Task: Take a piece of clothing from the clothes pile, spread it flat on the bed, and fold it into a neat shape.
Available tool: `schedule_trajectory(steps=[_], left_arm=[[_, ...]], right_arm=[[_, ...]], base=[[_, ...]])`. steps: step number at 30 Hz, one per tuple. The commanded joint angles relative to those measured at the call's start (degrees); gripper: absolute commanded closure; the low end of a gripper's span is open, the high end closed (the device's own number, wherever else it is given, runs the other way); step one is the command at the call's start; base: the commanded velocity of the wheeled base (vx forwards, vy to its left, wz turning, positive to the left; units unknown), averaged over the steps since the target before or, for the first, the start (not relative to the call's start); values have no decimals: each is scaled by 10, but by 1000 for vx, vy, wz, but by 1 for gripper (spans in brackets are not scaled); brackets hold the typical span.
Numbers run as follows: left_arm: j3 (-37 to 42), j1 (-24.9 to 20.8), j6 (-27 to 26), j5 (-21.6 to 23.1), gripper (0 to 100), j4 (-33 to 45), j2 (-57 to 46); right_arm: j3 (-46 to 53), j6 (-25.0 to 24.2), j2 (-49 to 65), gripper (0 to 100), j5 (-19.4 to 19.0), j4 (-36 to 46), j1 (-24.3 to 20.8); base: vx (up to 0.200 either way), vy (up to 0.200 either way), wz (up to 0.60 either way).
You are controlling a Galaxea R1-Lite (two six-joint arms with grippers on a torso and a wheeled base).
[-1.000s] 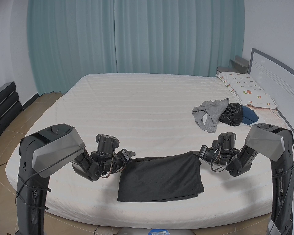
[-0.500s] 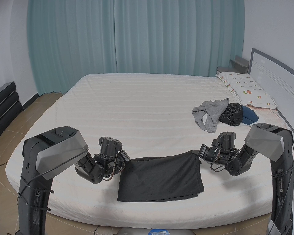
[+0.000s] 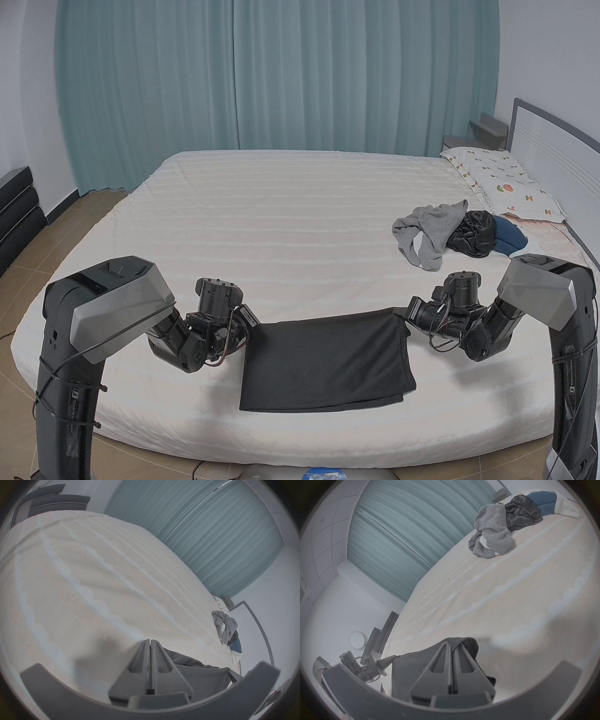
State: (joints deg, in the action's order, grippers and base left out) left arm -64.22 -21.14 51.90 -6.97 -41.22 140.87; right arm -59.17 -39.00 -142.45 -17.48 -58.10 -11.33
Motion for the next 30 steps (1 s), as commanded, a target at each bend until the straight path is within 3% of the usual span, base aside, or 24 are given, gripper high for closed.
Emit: schedule_trajectory(steps=[1,9,10,14,15,20,24,26,30], left_arm=[[-4,3,0,0,100,0,3],[-5,2,-2,7,100,0,4],[-5,2,-2,8,100,0,4],[-5,0,-2,12,100,4,4],[-5,0,-2,12,0,4,4],[-3,3,0,12,0,2,1],[16,18,15,12,0,2,-21],[51,29,35,28,0,3,-61],[145,40,51,77,0,0,-125]], right_arm=[[-2,2,-3,100,0,1,-2],[-17,7,-9,100,0,11,-5],[-17,7,-9,0,0,11,-5],[-16,7,-7,0,0,26,-5],[-16,7,-7,0,0,26,-5],[8,-2,21,0,-3,19,-2],[87,-13,73,0,-21,11,-1],[146,-9,92,0,-48,-1,-7],[238,-13,126,0,-55,-47,-23]], base=[[0,0,0],[0,0,0],[0,0,0],[0,0,0],[0,0,0],[0,0,0],[0,0,0],[0,0,0],[0,0,0]])
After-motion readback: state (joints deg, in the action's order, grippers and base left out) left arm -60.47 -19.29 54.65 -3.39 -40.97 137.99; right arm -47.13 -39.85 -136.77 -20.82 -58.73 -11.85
